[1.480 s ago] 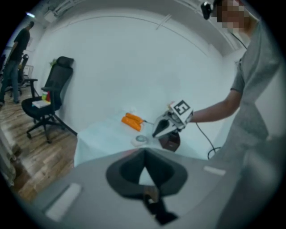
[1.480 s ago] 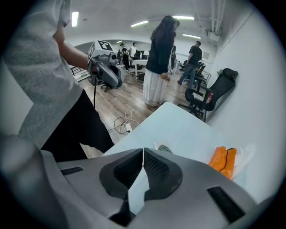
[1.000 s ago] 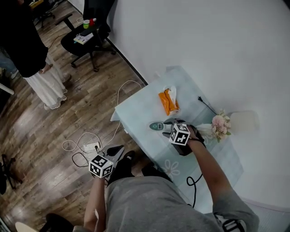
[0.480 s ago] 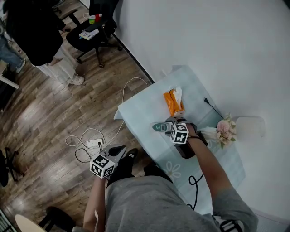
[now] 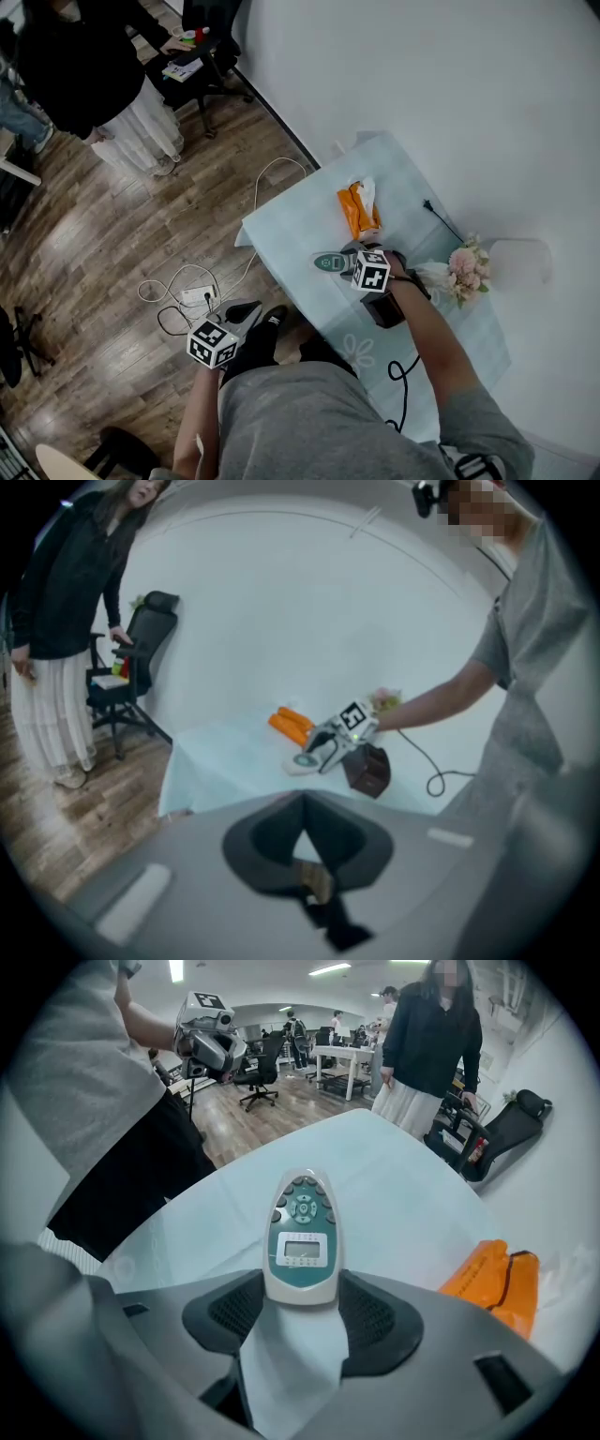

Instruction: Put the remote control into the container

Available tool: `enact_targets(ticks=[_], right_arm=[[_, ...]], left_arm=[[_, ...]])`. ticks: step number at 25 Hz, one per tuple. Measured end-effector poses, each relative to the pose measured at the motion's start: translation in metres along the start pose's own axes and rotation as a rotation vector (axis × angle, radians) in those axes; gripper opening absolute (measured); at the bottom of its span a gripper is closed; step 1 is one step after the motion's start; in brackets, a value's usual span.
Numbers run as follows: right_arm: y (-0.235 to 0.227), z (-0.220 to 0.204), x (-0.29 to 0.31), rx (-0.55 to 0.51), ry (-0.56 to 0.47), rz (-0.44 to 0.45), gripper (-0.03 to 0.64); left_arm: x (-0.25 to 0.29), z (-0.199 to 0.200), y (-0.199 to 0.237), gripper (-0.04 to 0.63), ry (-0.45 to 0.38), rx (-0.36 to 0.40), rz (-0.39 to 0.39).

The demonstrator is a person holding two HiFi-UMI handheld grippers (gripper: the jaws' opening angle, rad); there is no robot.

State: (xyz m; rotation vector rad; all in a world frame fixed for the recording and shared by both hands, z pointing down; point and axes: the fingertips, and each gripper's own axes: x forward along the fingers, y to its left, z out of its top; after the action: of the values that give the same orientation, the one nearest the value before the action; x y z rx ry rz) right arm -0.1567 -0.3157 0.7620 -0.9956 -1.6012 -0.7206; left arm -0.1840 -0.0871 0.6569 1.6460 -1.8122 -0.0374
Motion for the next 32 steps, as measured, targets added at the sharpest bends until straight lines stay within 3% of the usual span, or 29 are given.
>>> enact_targets(ticks=[5, 11, 19, 25, 32], right_arm=[[0.000, 0.000, -0.001, 0.044, 0.012, 0.005, 0.258], [-0.001, -0.002, -0.004, 0.063, 0.053, -0.056, 0.255], [0.005, 0.013, -0.062, 0.144, 0.011, -0.238, 0.253], [0.045, 0.013, -0.110, 0.259, -0.038, -0.378, 0.253], [0.117, -0.051, -0.148, 0.350, 0.155, -0.427, 0.253]], left_arm=[[0.006, 0.005, -0.003, 0.000, 0.002, 0.009, -0.021], [0.011, 0.009, -0.003, 0.000, 0.011, 0.028, -0.054], [0.027, 0.024, -0.006, 0.000, 0.021, 0.081, -0.150], [0.049, 0.031, -0.020, 0.000, 0.056, 0.136, -0.264], [0.076, 0.032, -0.040, 0.000, 0.099, 0.199, -0.395]])
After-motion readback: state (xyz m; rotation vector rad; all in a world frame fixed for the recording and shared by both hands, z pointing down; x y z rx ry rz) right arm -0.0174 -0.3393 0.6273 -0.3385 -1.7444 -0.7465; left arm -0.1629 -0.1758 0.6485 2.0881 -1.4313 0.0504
